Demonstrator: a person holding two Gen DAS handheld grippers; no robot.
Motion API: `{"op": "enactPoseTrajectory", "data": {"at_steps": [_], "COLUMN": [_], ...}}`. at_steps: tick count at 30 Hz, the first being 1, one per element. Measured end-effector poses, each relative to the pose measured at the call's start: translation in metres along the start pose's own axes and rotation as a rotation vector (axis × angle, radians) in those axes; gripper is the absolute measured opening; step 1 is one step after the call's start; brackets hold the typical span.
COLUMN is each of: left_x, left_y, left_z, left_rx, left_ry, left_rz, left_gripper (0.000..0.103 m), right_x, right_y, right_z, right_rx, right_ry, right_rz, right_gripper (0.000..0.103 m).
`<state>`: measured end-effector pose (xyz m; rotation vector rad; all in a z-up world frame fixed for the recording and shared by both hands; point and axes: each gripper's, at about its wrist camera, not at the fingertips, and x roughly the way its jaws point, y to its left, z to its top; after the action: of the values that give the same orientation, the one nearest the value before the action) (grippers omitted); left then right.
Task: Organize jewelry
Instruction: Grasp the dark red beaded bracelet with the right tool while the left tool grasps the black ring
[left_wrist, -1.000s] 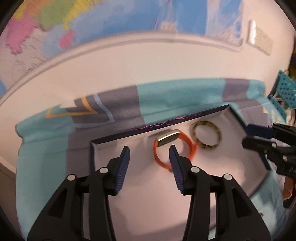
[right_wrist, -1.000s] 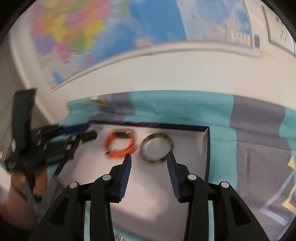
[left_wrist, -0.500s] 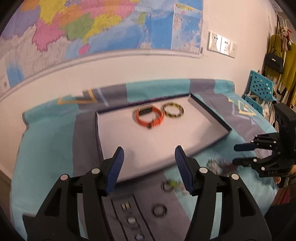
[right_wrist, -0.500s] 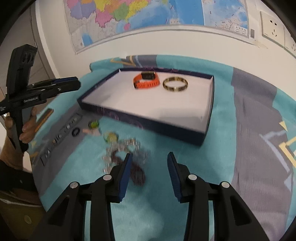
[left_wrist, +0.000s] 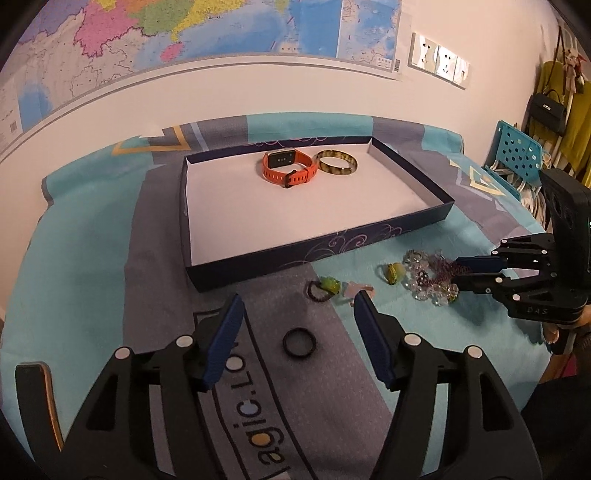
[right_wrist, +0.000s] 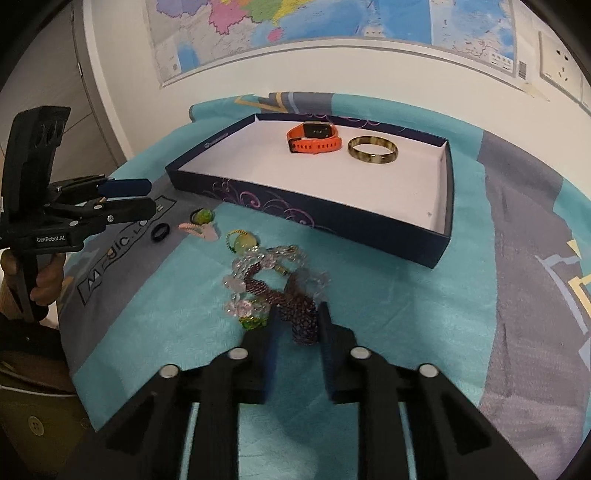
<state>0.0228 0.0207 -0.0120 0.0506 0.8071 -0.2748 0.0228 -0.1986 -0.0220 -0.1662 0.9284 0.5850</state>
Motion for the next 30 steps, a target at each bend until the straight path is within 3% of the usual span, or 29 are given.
{"op": "enactPoseTrajectory", "data": {"at_steps": [5, 20, 28, 30], "left_x": [0.001, 0.002, 0.014, 0.015], "left_y": [-0.003, -0.007, -0.001, -0.002], "left_z": [-0.003, -0.018, -0.022, -0.022], "left_rx": [0.002, 0.034, 0.011, 0.016], "left_ry": [0.010, 0.034, 0.082, 0.086], "left_rz": [0.000, -0.002, -0.023, -0.021], "left_gripper": [0.062, 0.062, 0.045, 0.045], "right_x": [-0.009, -0.046, -0.051, -0.050], "right_y": [0.002, 0.006, 0.006, 0.004], "right_z": [0.001, 0.025, 0.026, 0.026], "right_rx": [-0.004, 0.025, 0.044, 0.050], "right_ry": [-0.031, -0.174, -0.192, -0.190], "right_rz": [-0.005, 0.067, 0.081, 0.085], "right_gripper": [0.010, 0.010, 0.010, 0.010]}}
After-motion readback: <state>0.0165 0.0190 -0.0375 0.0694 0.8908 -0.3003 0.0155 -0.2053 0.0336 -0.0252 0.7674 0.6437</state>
